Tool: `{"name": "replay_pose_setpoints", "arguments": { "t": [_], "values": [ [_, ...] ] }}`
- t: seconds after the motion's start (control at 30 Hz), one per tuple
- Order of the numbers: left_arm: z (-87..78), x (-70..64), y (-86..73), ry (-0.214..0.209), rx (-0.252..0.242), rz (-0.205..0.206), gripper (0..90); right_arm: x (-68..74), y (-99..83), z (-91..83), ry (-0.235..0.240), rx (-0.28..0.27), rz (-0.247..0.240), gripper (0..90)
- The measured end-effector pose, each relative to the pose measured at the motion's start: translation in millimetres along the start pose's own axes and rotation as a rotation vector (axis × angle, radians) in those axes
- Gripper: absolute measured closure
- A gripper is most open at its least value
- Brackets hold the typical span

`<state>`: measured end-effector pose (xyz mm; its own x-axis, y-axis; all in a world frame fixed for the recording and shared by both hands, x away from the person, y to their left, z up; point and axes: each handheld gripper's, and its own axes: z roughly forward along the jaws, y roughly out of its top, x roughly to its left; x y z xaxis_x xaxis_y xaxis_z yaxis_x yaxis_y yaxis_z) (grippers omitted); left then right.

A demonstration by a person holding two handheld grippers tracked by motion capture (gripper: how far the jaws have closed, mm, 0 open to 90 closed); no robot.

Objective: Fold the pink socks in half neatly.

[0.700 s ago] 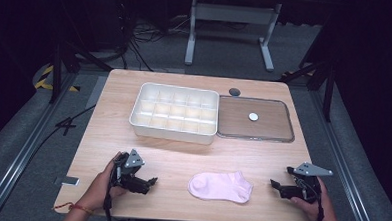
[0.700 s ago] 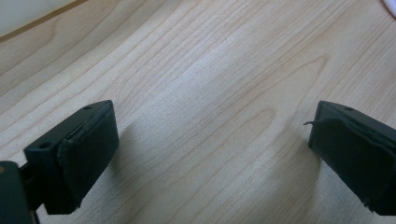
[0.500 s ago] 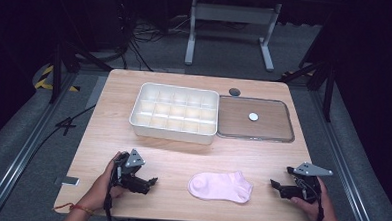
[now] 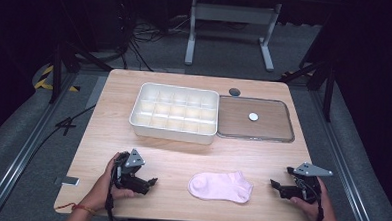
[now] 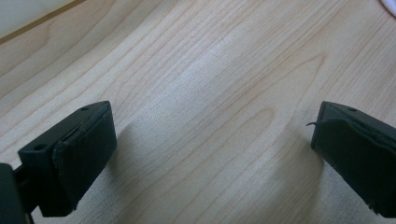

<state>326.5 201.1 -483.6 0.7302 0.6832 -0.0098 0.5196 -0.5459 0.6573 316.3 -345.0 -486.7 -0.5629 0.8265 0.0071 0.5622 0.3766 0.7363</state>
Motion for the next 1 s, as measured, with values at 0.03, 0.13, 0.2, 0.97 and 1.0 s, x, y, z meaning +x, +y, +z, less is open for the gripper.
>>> {"name": "replay_pose_setpoints", "arguments": {
  "t": [0.03, 0.13, 0.2, 0.97, 1.0],
  "values": [
    [0.1, 0.5, 0.2, -0.004, 0.000, 0.007, 0.3, -0.2, 0.1, -0.2, 0.000, 0.002, -0.005, 15.2],
    [0.3, 1.1, 0.3, -0.008, 0.000, 0.011, 0.3, -0.4, 0.7, -0.2, 0.001, 0.005, -0.009, 15.1],
    [0.3, 1.1, 0.4, -0.009, 0.000, 0.012, 0.3, 0.3, 1.5, -0.2, -0.011, 0.003, -0.024, 15.7],
    [0.4, 1.9, 0.7, -0.024, 0.001, 0.023, 0.7, 36.4, 41.1, -8.1, 0.117, -0.120, -0.127, 36.5],
    [0.5, 2.0, 0.8, -0.024, 0.001, 0.024, 0.7, 41.1, 43.7, -6.7, 0.123, -0.124, -0.140, 38.6]
  ]
}}
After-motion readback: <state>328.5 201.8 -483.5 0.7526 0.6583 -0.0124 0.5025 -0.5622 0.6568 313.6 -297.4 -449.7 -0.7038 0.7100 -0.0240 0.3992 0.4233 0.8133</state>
